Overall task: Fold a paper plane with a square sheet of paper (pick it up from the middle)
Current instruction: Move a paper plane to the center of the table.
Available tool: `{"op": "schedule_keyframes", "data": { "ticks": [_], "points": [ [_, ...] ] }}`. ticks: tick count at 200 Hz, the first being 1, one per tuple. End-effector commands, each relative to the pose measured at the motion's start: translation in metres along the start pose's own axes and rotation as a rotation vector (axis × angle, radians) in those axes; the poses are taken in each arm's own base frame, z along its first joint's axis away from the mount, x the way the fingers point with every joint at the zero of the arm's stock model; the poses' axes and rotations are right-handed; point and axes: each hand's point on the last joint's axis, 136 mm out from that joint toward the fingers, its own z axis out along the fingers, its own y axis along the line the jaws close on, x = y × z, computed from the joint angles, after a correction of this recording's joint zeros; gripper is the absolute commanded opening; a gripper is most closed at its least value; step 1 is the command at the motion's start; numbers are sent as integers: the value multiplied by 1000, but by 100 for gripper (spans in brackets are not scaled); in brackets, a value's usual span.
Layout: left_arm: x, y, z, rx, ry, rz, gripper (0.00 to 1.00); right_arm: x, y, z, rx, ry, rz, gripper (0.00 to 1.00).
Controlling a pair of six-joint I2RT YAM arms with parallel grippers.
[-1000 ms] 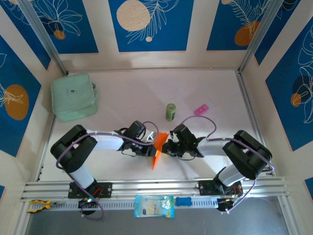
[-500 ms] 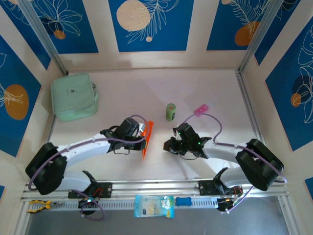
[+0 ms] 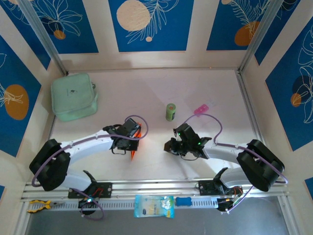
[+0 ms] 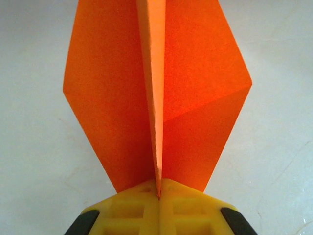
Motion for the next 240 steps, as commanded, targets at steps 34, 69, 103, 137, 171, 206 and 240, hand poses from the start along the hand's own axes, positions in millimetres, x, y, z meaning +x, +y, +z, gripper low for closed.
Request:
{"op": "schedule_keyframes", "data": {
  "ticks": [34,69,103,137,171,206,240],
  "points": [
    [4,0,8,-13,29,6,9,-3,24,0,-50,11,-51,14],
    [6,-1,14,-12,41,7,10,-3,43,2,-95,24,-93,15],
    [7,-1,17,-13,54,9,12,-5,47,7,-83,11,-102,16],
    [7,-4,18,1,61,12,17,-3,45,11,-79,28,-92,16],
    [8,-5,20,4,67,16,18,-4,44,11,-74,25,-88,16],
    [9,-2,22,-13,73,21,19,-3,43,11,-71,26,-88,16],
    [11,0,26,-22,78,24,20,-3,43,11,-70,26,-88,16]
  ]
}}
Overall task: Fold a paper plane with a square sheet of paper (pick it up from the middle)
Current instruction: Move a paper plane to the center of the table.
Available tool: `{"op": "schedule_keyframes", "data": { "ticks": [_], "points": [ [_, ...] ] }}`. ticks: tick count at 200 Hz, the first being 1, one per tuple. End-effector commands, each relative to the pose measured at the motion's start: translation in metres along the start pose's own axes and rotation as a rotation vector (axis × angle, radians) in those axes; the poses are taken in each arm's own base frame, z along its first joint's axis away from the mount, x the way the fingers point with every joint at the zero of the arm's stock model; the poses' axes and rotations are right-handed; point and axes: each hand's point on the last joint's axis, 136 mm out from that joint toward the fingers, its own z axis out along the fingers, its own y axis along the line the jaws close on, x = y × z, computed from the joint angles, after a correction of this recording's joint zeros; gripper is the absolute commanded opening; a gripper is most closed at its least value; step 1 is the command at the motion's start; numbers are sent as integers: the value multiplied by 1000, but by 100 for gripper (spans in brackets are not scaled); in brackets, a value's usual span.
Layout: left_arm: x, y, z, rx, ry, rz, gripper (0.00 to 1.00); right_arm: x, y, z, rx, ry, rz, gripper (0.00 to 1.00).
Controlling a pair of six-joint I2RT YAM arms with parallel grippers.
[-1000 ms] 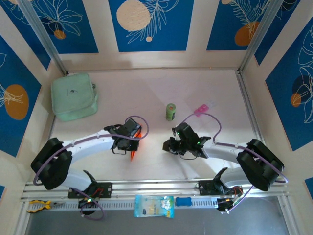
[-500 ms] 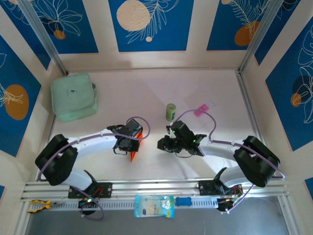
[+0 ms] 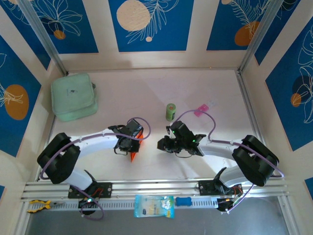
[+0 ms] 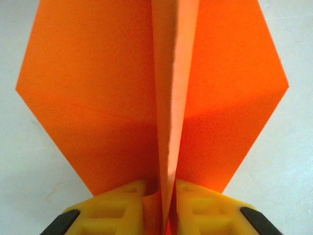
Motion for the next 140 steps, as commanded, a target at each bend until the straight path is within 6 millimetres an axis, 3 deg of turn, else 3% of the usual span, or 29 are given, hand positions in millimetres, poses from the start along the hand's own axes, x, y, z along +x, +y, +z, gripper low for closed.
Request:
{"op": "schedule_keyframes", "data": {
  "ticks": [1,140],
  "points": [
    [1,-1,3,-1,12,22,20,-2,7,1,-12,1,-14,16],
    [15,10,21,-78,27,-24,32,-2,-2,-7,-7,-23,-10,16]
  ]
}}
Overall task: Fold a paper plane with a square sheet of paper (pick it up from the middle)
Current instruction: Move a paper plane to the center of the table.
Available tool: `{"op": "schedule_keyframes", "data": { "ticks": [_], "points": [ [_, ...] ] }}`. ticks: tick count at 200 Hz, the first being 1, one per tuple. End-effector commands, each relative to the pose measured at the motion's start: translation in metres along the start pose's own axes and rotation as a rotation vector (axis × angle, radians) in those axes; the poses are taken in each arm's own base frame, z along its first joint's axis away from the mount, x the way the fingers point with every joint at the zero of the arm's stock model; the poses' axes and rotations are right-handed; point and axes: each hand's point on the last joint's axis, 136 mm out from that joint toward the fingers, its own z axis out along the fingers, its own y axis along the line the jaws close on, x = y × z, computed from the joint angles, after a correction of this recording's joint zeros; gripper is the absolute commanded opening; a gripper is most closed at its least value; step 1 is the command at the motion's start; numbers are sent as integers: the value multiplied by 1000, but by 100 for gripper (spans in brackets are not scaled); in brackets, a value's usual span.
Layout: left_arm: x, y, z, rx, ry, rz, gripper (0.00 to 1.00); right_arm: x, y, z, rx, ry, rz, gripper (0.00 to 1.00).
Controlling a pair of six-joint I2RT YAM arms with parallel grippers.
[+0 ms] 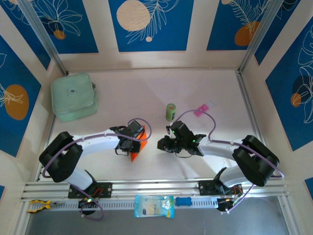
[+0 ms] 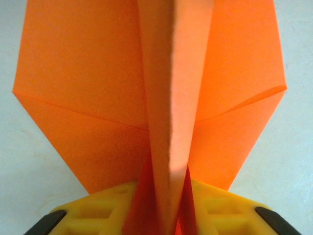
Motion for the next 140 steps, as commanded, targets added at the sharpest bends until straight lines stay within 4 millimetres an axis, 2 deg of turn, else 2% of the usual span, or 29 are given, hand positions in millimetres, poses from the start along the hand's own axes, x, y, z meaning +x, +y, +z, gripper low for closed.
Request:
{"op": "schedule_keyframes", "data": {
  "ticks": [1,74,140],
  "points": [
    [15,11,13,-66,41,-19,32,-1,-3,-6,-3,-19,-9,16],
    [16,-1,21,-88,24,-157,40,-4,-26,-29,0,-81,19,17],
    [7,-15,14,-126,-11,-201,41,-8,-41,-51,-2,-125,37,19]
  ]
}}
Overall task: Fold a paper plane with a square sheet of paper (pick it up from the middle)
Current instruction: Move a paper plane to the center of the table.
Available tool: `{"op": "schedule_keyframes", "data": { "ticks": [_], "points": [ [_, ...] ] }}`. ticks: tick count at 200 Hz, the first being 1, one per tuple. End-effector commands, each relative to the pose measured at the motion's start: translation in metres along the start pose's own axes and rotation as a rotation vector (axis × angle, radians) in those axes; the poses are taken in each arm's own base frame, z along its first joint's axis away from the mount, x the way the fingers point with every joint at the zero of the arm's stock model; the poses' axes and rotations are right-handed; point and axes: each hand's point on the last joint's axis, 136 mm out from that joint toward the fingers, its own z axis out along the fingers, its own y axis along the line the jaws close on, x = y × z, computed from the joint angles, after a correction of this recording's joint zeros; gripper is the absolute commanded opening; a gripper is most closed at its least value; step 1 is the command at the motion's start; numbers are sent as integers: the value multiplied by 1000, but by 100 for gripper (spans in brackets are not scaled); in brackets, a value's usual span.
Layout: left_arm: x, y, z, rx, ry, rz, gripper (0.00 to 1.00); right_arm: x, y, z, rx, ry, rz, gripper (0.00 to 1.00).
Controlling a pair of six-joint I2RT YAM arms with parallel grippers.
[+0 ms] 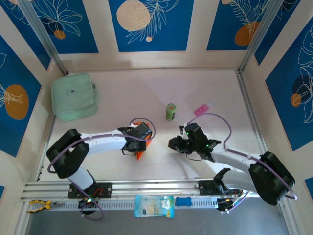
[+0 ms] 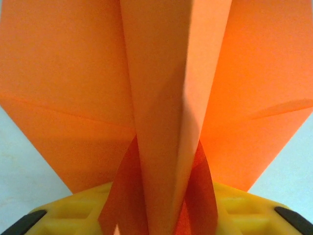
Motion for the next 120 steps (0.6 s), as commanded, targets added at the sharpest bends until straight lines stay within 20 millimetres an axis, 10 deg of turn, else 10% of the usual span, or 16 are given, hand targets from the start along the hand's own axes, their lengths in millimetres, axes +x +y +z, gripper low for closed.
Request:
{"op": "schedule_keyframes", "data": {
  "ticks": [1,120],
  "points": [
    [18,8,8,-70,58,-20,41,4,-7,-7,3,12,-7,19],
    [-8,-4,-27,-30,-40,-41,46,-11,-11,-42,8,-76,8,22]
  ]
}}
